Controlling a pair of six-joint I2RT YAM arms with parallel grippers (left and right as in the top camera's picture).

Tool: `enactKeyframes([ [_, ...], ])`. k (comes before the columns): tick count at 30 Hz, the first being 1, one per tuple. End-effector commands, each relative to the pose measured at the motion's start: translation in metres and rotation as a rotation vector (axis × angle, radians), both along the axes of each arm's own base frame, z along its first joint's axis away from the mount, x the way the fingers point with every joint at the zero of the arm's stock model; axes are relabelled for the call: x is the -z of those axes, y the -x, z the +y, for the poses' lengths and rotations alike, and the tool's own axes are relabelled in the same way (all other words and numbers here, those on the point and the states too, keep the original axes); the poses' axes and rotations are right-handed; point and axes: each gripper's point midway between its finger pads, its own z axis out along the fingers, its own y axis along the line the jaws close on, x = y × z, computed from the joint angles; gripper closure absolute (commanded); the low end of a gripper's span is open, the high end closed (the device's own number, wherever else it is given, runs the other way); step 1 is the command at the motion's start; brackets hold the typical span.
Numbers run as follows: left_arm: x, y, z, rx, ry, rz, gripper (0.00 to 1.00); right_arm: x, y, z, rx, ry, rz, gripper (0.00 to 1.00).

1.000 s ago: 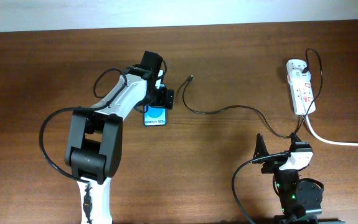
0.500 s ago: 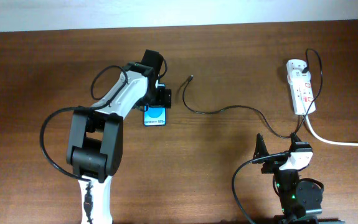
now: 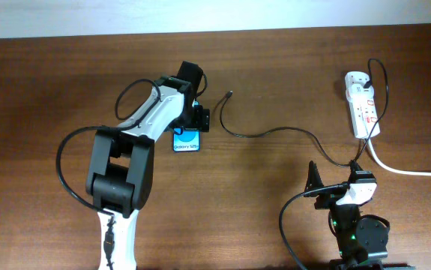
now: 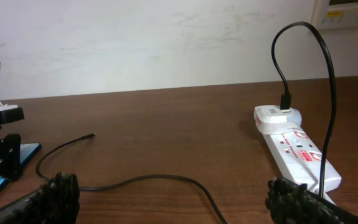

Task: Plug charger to phone and switch on socket
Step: 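Move the left gripper forward over the blue phone, then close the left gripper on the phone's bottom edge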

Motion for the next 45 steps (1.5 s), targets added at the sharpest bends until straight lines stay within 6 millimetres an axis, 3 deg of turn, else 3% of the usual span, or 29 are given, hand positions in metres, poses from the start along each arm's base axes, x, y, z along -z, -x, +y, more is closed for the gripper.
enactKeyframes([
  [1,0.023,0.004,0.004,-0.013,-0.026,0.043,0.06,0.002,0.0,0.0,0.003,-0.006,0.003,0.01],
  [6,0.021,-0.007,0.003,-0.015,-0.029,-0.004,0.07,0.002,0.0,0.0,0.003,-0.006,0.003,0.02],
  [13,0.02,-0.011,0.002,-0.015,-0.022,-0.021,0.23,0.002,0.0,0.0,0.003,-0.006,0.003,0.02],
  [21,0.018,-0.009,0.003,-0.015,-0.027,-0.009,0.23,0.002,0.0,0.0,0.003,-0.006,0.003,0.02],
  [24,0.009,-0.014,0.001,-0.015,-0.024,-0.017,0.22,0.002,0.0,0.0,0.003,-0.006,0.003,0.01],
  [32,-0.05,-0.034,-0.006,-0.016,-0.009,-0.056,0.22,0.002,0.0,0.0,0.003,-0.006,0.003,0.02],
  [45,-0.067,-0.036,-0.008,-0.015,-0.002,-0.062,0.41,0.002,0.0,0.0,0.003,-0.006,0.003,0.02],
])
